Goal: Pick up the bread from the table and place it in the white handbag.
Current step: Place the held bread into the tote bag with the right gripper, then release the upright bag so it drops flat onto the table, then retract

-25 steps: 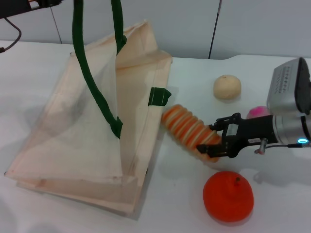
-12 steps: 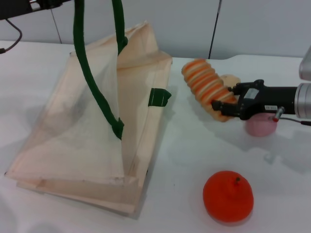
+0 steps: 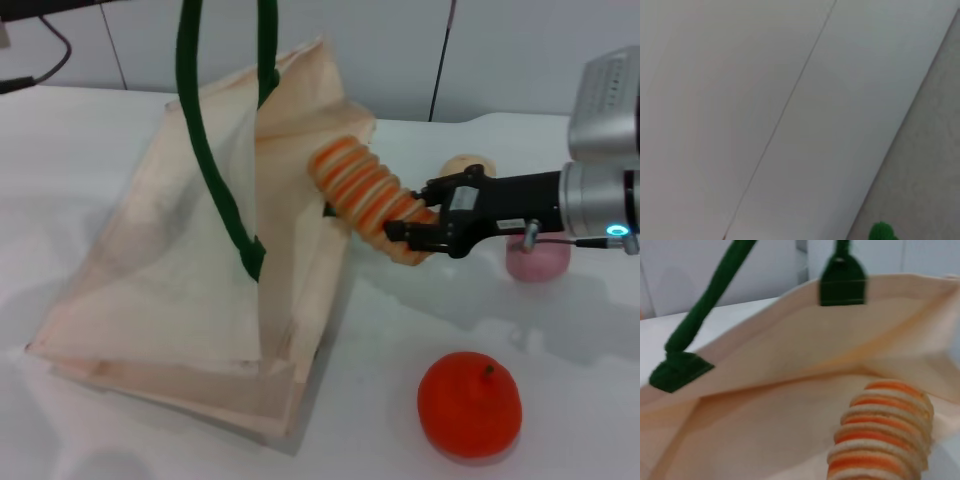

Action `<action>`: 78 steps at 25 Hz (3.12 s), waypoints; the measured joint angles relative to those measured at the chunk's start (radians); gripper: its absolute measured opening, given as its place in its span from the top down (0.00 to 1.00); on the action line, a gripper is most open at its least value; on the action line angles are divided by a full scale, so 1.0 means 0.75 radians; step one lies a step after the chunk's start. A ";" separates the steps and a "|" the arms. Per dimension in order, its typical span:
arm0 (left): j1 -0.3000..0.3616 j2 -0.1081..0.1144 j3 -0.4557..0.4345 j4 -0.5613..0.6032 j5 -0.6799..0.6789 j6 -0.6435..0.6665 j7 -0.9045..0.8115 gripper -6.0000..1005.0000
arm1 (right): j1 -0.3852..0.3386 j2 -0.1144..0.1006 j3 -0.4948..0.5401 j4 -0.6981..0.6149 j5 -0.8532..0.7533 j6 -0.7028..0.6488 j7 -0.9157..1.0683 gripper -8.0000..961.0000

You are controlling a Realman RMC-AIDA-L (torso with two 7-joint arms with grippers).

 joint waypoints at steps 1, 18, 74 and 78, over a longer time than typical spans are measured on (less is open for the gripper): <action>-0.010 -0.002 0.000 0.000 0.007 0.000 0.000 0.90 | 0.015 0.000 -0.004 0.016 -0.001 -0.003 0.001 0.53; -0.064 -0.052 -0.002 0.020 0.037 -0.005 0.009 0.90 | 0.213 0.013 -0.024 0.215 0.011 -0.222 0.026 0.65; -0.006 -0.051 -0.002 0.021 0.034 -0.097 0.008 0.86 | -0.232 0.003 0.677 0.109 0.249 -0.280 -0.361 0.07; -0.003 -0.052 -0.002 0.020 0.040 -0.122 -0.006 0.86 | -0.240 0.003 0.678 0.110 0.266 -0.289 -0.365 0.07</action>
